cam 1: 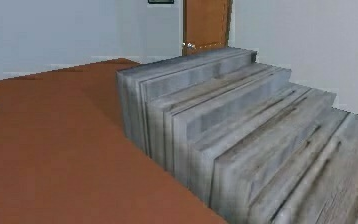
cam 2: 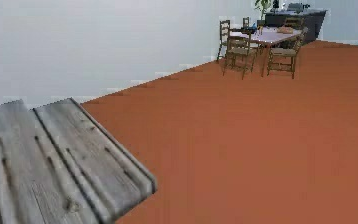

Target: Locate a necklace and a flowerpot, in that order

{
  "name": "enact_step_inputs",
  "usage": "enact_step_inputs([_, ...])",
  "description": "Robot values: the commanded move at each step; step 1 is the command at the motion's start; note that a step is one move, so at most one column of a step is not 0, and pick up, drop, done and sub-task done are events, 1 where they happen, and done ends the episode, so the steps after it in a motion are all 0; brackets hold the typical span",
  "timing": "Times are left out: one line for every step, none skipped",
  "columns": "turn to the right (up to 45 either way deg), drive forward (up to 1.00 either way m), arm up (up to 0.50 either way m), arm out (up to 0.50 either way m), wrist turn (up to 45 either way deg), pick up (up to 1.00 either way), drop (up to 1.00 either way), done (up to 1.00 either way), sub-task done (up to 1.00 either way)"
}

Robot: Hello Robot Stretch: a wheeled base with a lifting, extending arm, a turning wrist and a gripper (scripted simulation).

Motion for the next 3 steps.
enact_step_inputs([0.0, 0.15, 0.0, 0.0, 0.0, 0.0, 0.0, 0.0, 0.0])
enact_step_inputs([-36.0, 0.0, 0.0, 0.0, 0.0, 0.0, 0.0, 0.0, 0.0])
enact_step_inputs([0.0, 1.0, 0.0, 0.0, 0.0, 0.0, 0.0, 0.0, 0.0])
